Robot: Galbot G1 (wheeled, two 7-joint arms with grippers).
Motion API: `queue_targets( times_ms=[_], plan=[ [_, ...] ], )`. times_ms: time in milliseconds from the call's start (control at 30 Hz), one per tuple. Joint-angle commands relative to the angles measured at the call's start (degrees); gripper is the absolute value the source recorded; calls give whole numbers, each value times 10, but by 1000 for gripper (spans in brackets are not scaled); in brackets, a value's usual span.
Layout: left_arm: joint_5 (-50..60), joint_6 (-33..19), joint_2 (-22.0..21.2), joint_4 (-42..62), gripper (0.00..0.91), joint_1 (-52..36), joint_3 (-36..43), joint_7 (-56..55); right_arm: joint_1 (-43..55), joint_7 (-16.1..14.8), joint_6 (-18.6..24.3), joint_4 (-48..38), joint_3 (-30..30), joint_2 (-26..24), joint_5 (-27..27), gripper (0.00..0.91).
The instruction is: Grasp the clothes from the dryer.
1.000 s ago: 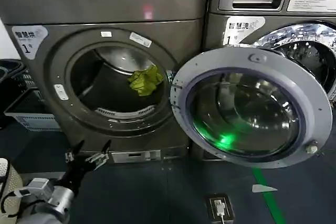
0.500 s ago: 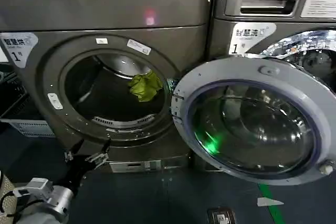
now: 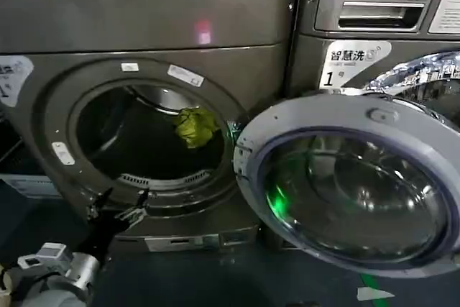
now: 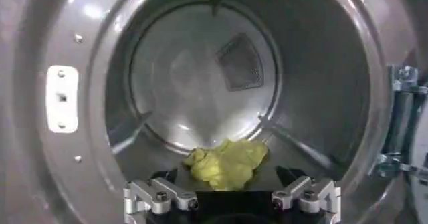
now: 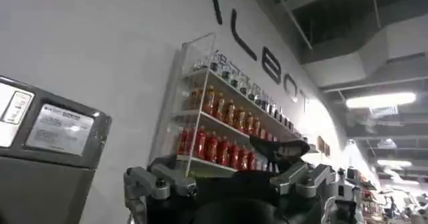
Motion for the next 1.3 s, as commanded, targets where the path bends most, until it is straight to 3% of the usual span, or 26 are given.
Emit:
queue_targets(
  times_ms=[33,1300],
  plan=[
    [4,-6,1,1,907,0,0,1,0,0,0,0,0,0,0,907],
    [4,-5,0,-1,907,3,0,5,7,-2,1,3,-8,6,0,907]
  ],
)
